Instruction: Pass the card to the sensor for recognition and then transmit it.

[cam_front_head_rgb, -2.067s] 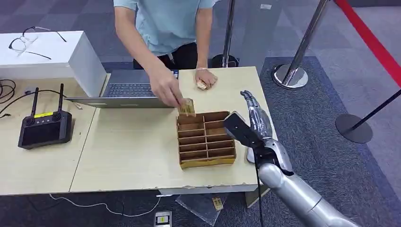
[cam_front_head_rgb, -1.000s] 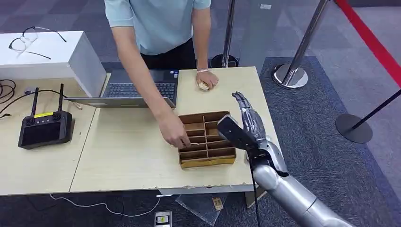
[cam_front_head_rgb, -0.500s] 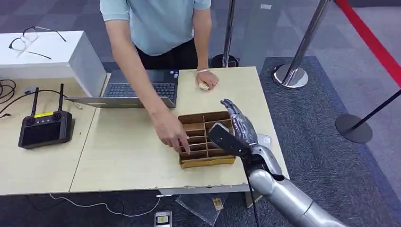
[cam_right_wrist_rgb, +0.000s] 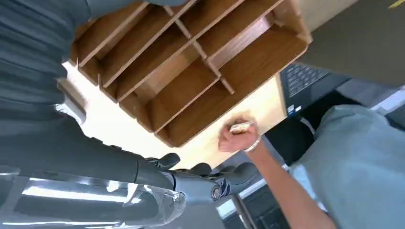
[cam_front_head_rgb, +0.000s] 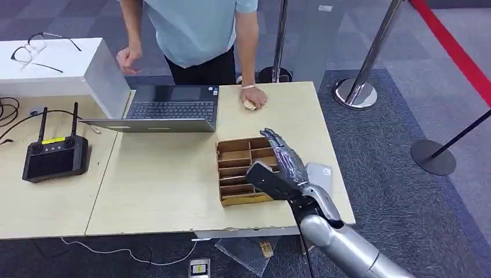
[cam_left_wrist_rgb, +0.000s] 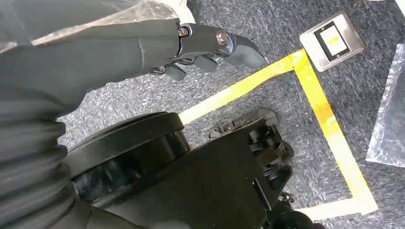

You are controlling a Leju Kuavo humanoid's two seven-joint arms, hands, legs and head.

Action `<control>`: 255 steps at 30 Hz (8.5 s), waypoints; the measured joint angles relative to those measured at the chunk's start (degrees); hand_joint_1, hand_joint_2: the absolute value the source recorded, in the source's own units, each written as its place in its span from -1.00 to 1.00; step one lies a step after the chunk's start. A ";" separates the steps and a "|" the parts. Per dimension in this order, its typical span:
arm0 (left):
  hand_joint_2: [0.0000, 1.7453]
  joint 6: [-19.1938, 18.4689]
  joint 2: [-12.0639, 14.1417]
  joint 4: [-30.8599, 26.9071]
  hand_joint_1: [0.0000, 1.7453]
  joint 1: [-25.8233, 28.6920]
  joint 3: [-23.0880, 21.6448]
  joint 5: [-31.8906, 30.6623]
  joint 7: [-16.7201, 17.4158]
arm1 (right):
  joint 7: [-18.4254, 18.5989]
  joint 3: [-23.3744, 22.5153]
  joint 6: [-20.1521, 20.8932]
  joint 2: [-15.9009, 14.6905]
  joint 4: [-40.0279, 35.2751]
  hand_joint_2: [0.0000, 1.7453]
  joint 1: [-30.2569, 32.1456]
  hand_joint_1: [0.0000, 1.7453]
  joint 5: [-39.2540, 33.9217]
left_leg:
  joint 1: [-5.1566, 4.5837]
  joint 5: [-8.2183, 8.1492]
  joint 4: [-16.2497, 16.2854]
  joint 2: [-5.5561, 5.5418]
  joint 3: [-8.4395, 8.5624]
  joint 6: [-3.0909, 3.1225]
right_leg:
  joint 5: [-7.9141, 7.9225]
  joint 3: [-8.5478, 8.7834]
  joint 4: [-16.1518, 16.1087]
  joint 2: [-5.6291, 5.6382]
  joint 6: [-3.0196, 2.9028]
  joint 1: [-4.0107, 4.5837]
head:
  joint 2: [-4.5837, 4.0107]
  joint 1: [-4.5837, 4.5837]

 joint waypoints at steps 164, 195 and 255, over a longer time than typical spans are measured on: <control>1.00 -1.05 -0.33 0.00 -1.00 -0.02 0.00 -2.60 0.61 | -0.98 6.86 -1.82 8.52 15.89 1.00 -3.31 -0.20 14.69 | 0.01 0.00 0.00 0.01 -0.01 0.00 | 0.00 -0.02 0.00 0.00 0.00 0.00 | 0.00 0.00; 1.00 -1.22 -0.66 0.00 -1.00 -0.03 0.00 -3.02 0.70 | -0.87 6.84 -1.51 7.76 15.74 1.00 -2.12 0.92 16.96 | 0.00 0.00 0.00 0.01 -0.01 0.00 | 0.00 -0.01 0.00 0.00 0.00 0.00 | 0.00 0.00; 1.00 -1.55 -0.76 0.00 -1.00 -0.01 0.00 -3.80 -0.20 | 6.51 -0.96 4.04 -2.32 -4.11 1.00 -6.24 1.00 34.01 | 0.00 0.00 0.01 0.01 -0.02 0.00 | 0.00 -0.03 0.00 0.00 0.00 -0.01 | 0.00 0.00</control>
